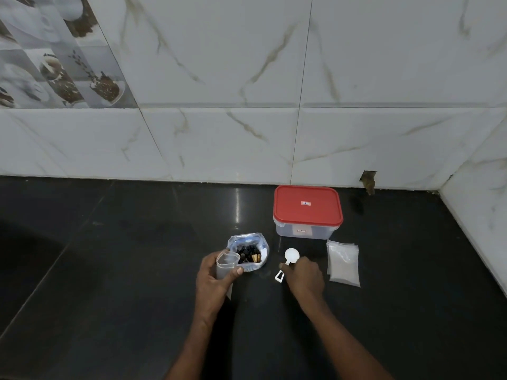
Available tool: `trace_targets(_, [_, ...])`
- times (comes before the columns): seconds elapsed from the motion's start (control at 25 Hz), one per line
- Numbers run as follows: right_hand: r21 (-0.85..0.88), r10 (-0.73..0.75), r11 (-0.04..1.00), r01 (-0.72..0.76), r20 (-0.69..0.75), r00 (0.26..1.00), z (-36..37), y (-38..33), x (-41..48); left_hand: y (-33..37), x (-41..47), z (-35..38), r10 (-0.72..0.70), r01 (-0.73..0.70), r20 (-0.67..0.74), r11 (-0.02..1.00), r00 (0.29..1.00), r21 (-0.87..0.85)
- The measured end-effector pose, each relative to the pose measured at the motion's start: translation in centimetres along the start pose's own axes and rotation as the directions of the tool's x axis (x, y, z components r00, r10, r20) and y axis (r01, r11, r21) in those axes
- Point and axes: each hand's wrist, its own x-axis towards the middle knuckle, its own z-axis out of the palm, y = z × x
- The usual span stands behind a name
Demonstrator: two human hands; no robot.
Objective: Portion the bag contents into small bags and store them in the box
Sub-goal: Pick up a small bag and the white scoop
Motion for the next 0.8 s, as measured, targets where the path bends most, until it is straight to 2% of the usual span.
trace_targets(0.12, [-0.006,0.003,1.000,-0.003,-0.017,1.000,2.0,-0.6,-0.4,-0.5,0.0,0.2,-0.023,0.024,0.012,1.000,1.000,-0.019])
trace_targets(0.24, [0.102,0.037,0.994,-0.028,-0.087,0.996,2.4,-0.6,-0.2,-1.1,0.0,0.4,-0.057,0.058,0.010,0.995,0.998,-0.082])
trace_targets(0.32, [0.241,-0.054,0.965,0.104,-0.206,0.977,2.0,-0.2,-0.2,-1.6,0.0,0.2,-0.061,0.063,0.022,0.992,0.998,-0.107])
trace_targets(0.4, [0.274,-0.282,0.889,0.366,-0.301,0.911,1.4,-0.4,-0.6,-1.8,0.1,0.0,-0.062,0.065,0.029,0.989,0.998,-0.130])
trace_targets(0.48, [0.109,-0.536,0.804,0.585,-0.293,0.791,1.3,-1.4,-1.1,-1.9,0.1,0.0,-0.067,0.070,0.022,0.985,0.997,-0.156])
trace_targets(0.56, [-0.117,-0.650,0.757,0.643,-0.236,0.722,2.0,-2.9,-1.2,-1.9,0.0,0.1,-0.081,0.081,0.008,0.981,0.997,-0.174])
trace_targets(0.68, [-0.351,-0.691,0.707,0.614,-0.154,0.706,3.3,-4.3,-0.8,-2.2,-0.4,0.3,-0.110,0.107,-0.007,0.979,0.994,-0.171])
trace_targets(0.8, [-0.394,-0.689,0.691,0.607,-0.105,0.717,3.8,-4.5,-0.4,-2.2,-0.9,0.7,-0.129,0.126,-0.008,0.975,0.992,-0.182])
